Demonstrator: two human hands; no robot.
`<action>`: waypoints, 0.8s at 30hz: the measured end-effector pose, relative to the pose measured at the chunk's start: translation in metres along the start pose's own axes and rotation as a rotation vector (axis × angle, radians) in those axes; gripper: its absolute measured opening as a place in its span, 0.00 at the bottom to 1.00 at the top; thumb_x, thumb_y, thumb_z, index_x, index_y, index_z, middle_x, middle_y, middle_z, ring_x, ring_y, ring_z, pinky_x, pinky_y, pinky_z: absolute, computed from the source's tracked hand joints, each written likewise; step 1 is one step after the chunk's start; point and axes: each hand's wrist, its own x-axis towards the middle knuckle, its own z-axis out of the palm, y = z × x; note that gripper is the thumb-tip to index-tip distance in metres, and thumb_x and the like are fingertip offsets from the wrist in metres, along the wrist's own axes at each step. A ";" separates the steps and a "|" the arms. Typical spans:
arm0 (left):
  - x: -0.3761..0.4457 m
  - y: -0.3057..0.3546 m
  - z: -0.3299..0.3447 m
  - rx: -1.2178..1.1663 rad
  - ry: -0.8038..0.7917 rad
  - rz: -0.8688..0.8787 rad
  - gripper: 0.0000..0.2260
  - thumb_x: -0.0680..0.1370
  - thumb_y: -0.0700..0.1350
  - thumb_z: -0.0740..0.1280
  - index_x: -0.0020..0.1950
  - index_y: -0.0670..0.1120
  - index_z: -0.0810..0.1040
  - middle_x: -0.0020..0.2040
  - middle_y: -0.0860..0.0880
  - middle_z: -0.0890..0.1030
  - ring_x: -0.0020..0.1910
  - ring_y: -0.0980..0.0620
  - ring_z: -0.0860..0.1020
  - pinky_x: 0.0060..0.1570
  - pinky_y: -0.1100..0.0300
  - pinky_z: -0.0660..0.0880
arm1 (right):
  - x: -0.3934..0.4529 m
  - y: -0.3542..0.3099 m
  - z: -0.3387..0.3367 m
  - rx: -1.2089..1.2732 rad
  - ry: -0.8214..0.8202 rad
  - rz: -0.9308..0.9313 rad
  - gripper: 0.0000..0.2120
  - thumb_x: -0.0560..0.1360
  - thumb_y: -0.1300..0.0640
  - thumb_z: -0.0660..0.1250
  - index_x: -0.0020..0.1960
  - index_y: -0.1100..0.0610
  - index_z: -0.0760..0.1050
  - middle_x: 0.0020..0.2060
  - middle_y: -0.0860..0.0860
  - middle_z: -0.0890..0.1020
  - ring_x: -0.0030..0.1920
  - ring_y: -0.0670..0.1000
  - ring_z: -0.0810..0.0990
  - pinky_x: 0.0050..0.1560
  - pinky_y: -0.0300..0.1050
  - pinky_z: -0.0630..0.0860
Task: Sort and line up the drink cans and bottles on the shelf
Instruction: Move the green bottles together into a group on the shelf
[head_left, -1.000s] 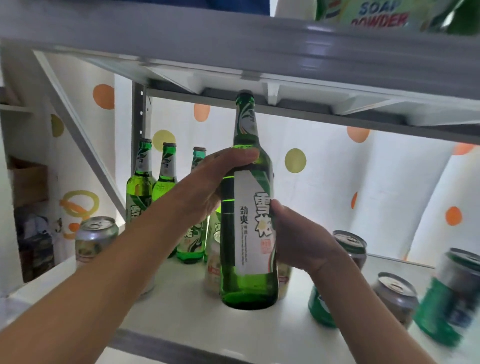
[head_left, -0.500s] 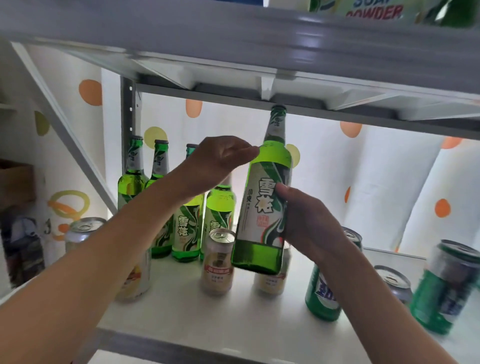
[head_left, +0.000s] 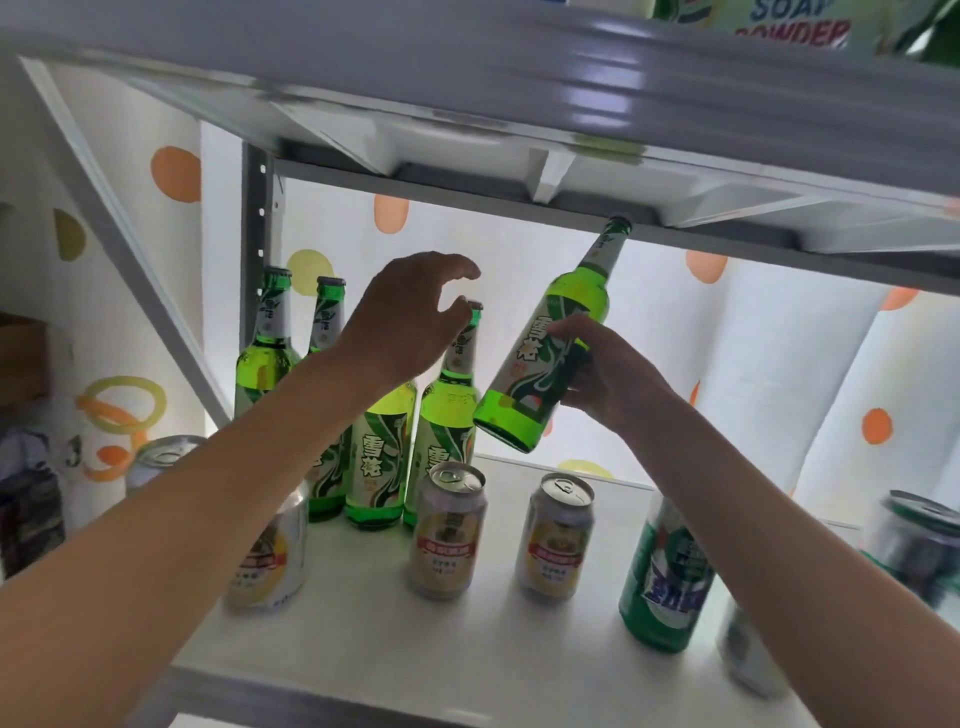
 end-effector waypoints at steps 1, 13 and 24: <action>0.004 -0.001 0.000 0.038 -0.020 0.009 0.15 0.78 0.44 0.66 0.65 0.48 0.78 0.64 0.48 0.79 0.61 0.48 0.75 0.63 0.58 0.66 | 0.005 -0.001 0.001 -0.024 0.003 0.019 0.12 0.67 0.59 0.74 0.48 0.61 0.79 0.35 0.56 0.84 0.36 0.56 0.85 0.40 0.52 0.83; 0.010 -0.007 0.013 0.148 -0.157 -0.083 0.18 0.78 0.52 0.66 0.65 0.46 0.78 0.60 0.45 0.81 0.60 0.44 0.76 0.58 0.51 0.72 | 0.041 0.014 -0.008 -0.299 -0.082 0.175 0.10 0.62 0.62 0.77 0.41 0.55 0.81 0.35 0.50 0.82 0.36 0.50 0.83 0.43 0.50 0.81; 0.006 0.000 0.024 0.171 -0.058 -0.111 0.17 0.76 0.53 0.70 0.58 0.44 0.80 0.54 0.44 0.82 0.58 0.41 0.75 0.56 0.49 0.72 | 0.033 0.022 0.007 -0.701 -0.205 0.096 0.25 0.57 0.57 0.78 0.54 0.61 0.82 0.50 0.56 0.86 0.54 0.56 0.83 0.56 0.55 0.81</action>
